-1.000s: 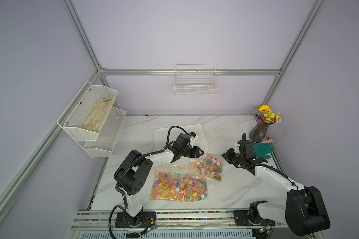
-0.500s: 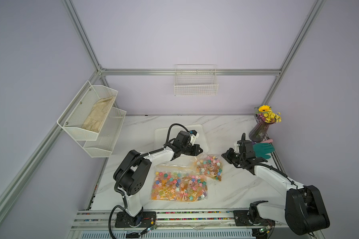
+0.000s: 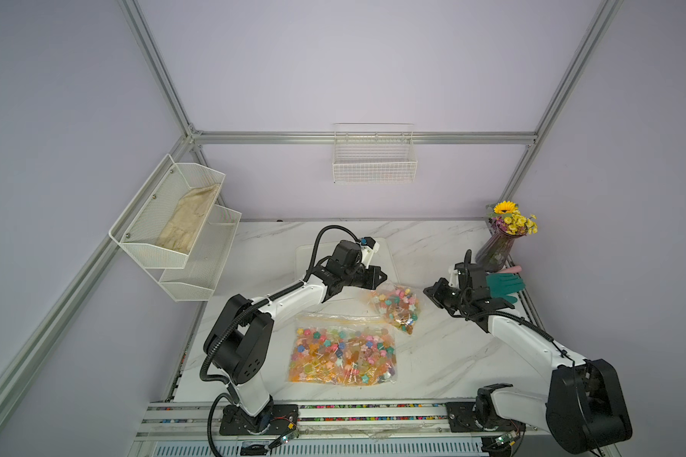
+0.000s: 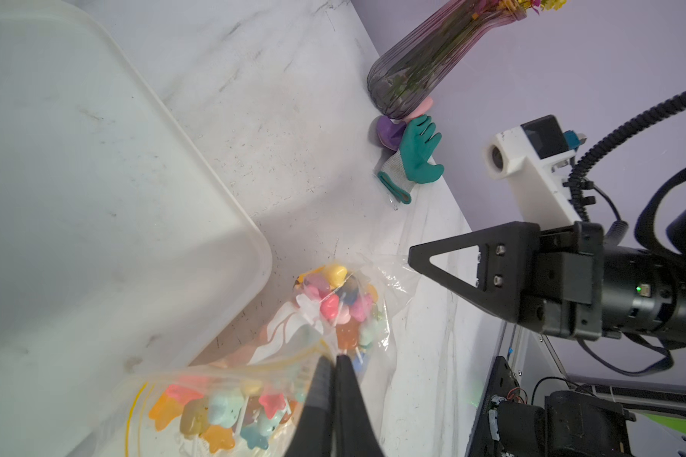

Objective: Pour candies out of the ziploc bag
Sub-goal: 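Pick up the ziploc bag from the center of the board, then pour the candies out of the ziploc bag onto the tray.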

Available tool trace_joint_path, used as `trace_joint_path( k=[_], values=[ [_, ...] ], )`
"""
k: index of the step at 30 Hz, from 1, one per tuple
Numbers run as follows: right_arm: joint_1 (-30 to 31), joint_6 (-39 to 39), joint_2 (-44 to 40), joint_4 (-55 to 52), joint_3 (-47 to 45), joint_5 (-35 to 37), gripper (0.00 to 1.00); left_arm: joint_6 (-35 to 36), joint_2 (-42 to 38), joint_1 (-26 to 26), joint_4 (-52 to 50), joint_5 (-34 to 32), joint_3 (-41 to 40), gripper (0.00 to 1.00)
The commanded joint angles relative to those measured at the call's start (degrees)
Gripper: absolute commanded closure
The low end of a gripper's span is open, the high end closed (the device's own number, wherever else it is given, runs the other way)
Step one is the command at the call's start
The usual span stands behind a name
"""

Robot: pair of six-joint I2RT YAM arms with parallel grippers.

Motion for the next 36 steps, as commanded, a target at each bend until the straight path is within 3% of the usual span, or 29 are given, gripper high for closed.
trace_joint_path(
  k=[1, 26, 36],
  values=[
    [-0.1, -1.1, -0.5, 0.9, 2.4, 0.8, 1.0, 1.7, -2.4, 1.0, 2.2, -0.3, 5.7, 1.0],
    [0.2, 0.4, 4.5, 3.6, 11.6, -1.2, 1.0, 2.3, 2.6, 7.1, 5.0, 1.0, 9.3, 1.0],
    [4.2, 0.6, 9.5, 2.8, 18.9, -0.4, 1.0, 1.7, 5.1, 9.0, 6.9, 2.0, 9.4, 1.0]
  ],
)
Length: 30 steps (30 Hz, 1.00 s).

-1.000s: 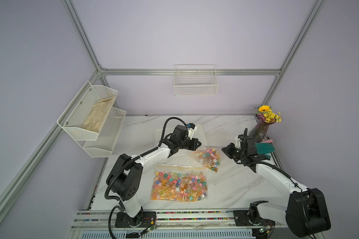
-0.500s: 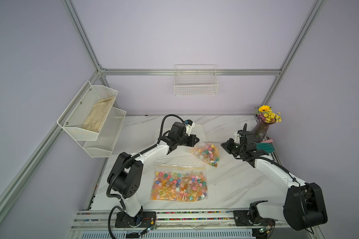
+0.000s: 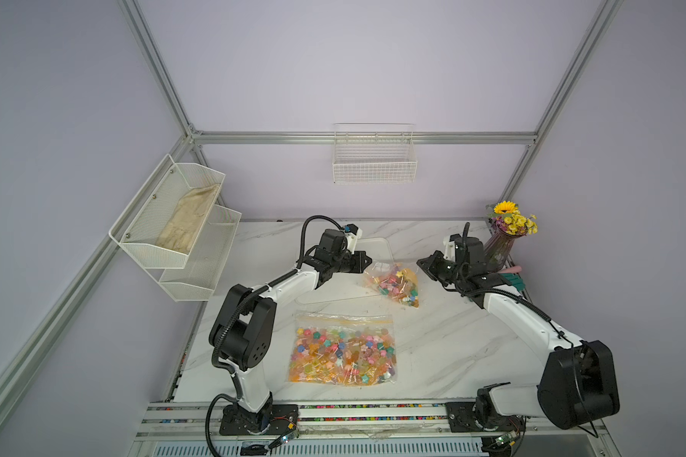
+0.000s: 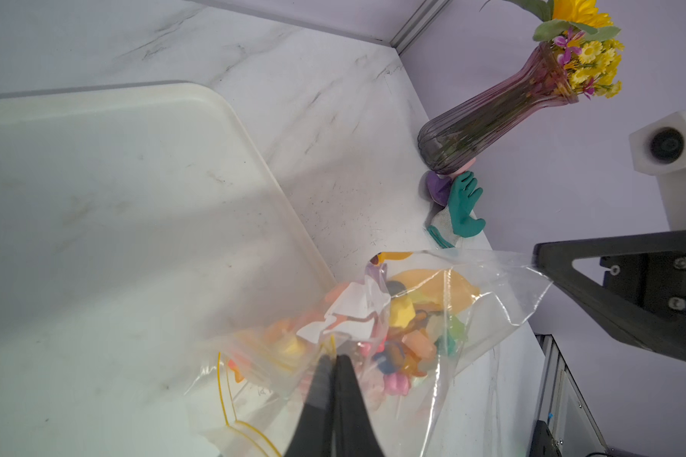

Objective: Pour candies out of the ziploc bag
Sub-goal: 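Pour the candies out of the ziploc bag onto the tray.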

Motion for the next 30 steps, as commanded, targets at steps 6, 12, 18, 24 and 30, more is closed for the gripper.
trace_joint_path(
  k=[6, 12, 18, 24, 30],
  values=[
    [3.0, 0.6, 4.6, 1.8, 7.4, 1.0, 1.0, 0.0, -0.2, 2.5, 6.0, 1.6, 4.8, 1.0],
    [4.1, 0.5, 7.4, 1.4, 11.4, 1.1, 1.0, -0.2, 0.1, 4.2, 7.2, 1.8, 3.9, 1.0],
    [6.1, 0.1, 10.6, 0.2, 17.2, 1.0, 1.0, -1.0, 0.8, 5.8, 8.7, 2.3, 2.9, 1.0],
    [8.0, -0.2, 13.9, -0.5, 21.7, 1.3, 1.0, -1.5, 0.9, 6.9, 9.9, 2.5, 1.4, 1.0],
    [9.7, -0.4, 17.0, -1.1, 26.0, 1.4, 1.0, -1.8, 0.7, 8.1, 10.6, 2.5, 0.2, 1.0]
  ],
)
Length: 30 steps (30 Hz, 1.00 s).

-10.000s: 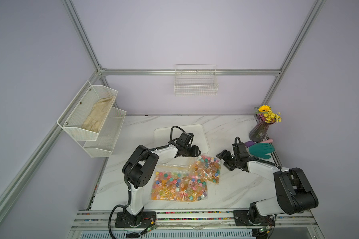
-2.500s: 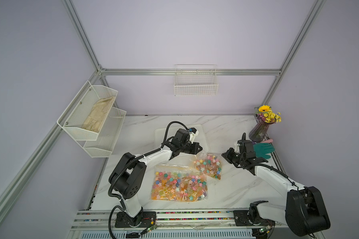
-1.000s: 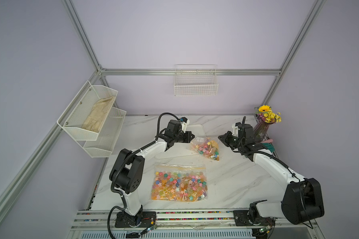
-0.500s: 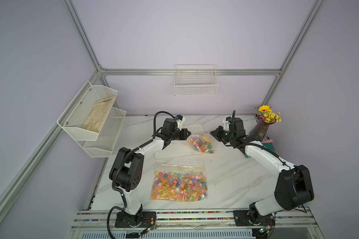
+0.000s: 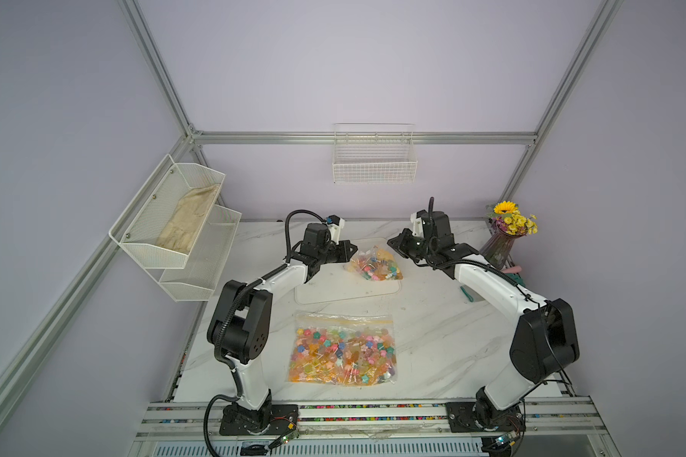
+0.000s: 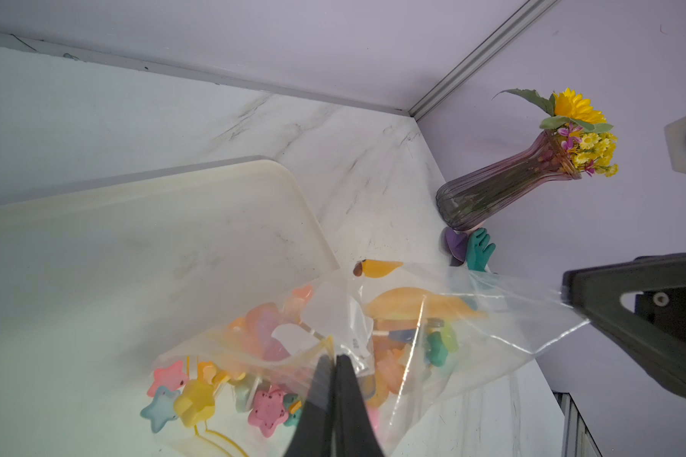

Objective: Pour candies out of the ziploc bag
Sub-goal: 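Pour the candies out of the ziploc bag onto the tray.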

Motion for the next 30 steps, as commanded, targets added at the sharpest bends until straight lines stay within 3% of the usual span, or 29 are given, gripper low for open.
trace_joint_path(
  k=[1, 30],
  values=[
    [1.2, -0.3, 0.5, 1.9, 4.6, 0.4, 1.0, -0.7, -0.2, 1.0, 4.0, 1.2, 0.0, 1.0],
    [5.7, -0.9, 8.8, -0.7, 19.3, 0.4, 1.0, -1.8, 0.9, 5.8, 6.8, 0.9, -4.9, 0.97]
  ],
)
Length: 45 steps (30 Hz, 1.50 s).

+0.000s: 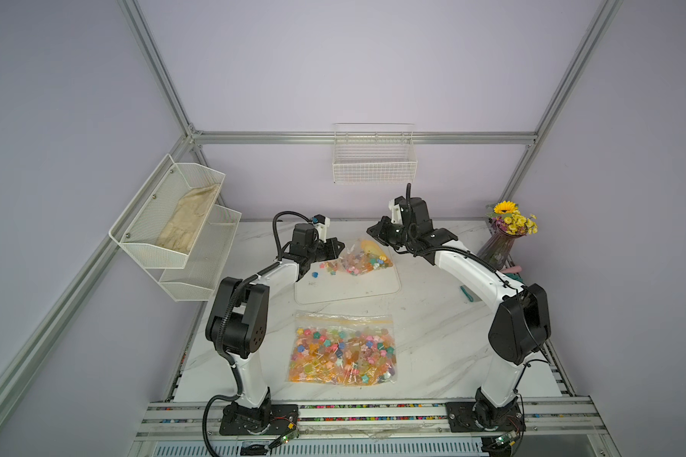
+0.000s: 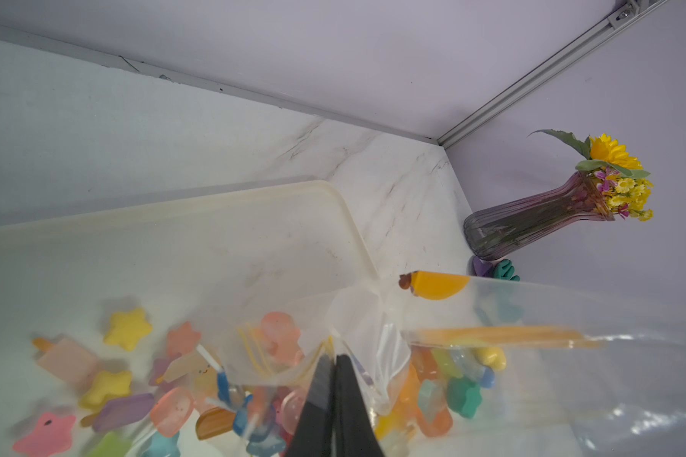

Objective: Pour candies out of the ziploc bag
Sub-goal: 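Pour the candies out of the ziploc bag onto the tray.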

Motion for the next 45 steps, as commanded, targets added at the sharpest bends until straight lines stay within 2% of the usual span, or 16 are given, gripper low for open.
trace_joint_path(
  k=[1, 16, 28, 37, 45],
  values=[
    [0.5, -0.7, 0.3, 2.7, 3.6, -0.2, 1.0, -0.8, -0.8, 0.8, 3.1, 0.8, -3.0, 0.97],
    [1.8, -1.1, 3.4, 1.3, 7.5, -0.5, 1.0, -1.4, -3.6, 3.0, 4.4, 0.3, -7.7, 0.96],
    [2.3, -0.9, 3.8, 1.7, 7.1, -0.7, 1.0, -1.5, -4.9, 3.9, 4.0, 0.8, -7.2, 0.96],
    [2.5, -1.3, 3.4, 0.8, 9.4, -0.5, 1.0, -4.2, -2.5, 3.2, 6.9, 3.1, -7.9, 0.96],
    [2.9, -1.7, 3.2, 0.0, 11.0, -0.3, 1.0, -5.7, -1.4, 0.4, 8.6, 3.5, -8.0, 0.97]
  ],
)
